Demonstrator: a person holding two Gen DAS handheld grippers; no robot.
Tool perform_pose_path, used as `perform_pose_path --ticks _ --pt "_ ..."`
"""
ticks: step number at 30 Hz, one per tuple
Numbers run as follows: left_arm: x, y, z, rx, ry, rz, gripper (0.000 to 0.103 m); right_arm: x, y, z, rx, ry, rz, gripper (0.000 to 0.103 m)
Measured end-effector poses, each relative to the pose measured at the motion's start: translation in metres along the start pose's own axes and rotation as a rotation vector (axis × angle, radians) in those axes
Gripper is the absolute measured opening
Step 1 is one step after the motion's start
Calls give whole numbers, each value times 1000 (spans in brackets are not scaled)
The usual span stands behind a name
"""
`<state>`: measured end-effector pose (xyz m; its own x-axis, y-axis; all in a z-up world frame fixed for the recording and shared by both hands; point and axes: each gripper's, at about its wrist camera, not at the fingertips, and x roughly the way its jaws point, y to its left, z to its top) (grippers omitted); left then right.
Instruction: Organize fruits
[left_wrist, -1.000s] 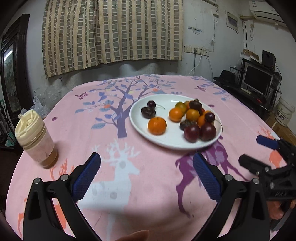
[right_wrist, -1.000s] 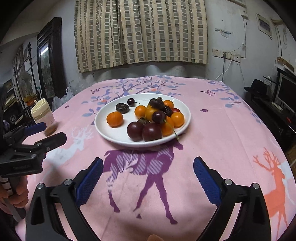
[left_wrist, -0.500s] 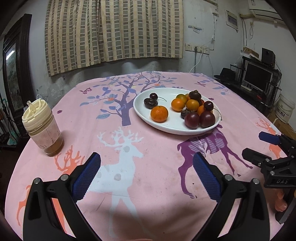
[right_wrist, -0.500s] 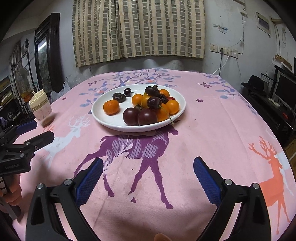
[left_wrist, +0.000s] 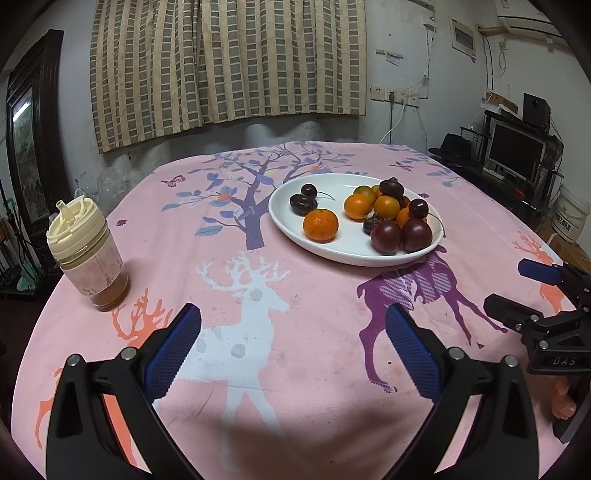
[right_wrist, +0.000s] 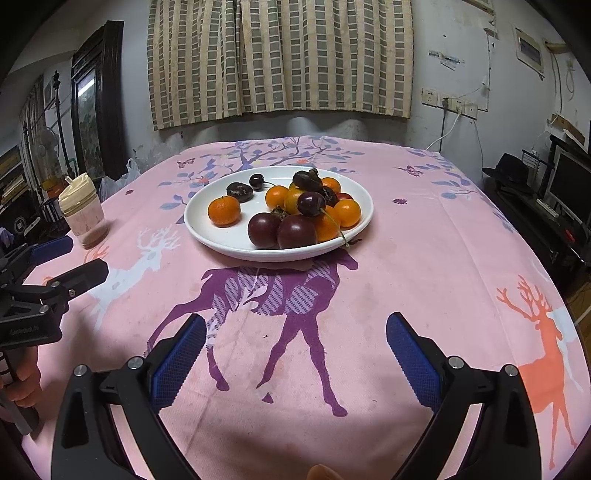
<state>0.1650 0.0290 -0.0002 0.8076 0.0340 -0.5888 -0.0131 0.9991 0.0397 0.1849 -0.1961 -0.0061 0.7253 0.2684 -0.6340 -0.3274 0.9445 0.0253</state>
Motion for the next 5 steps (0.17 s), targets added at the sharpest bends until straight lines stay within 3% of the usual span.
perform_pose_path --ticks 5 --pt "1 0 0 -8 -2 7 98 2 0 0 -3 6 0 99"
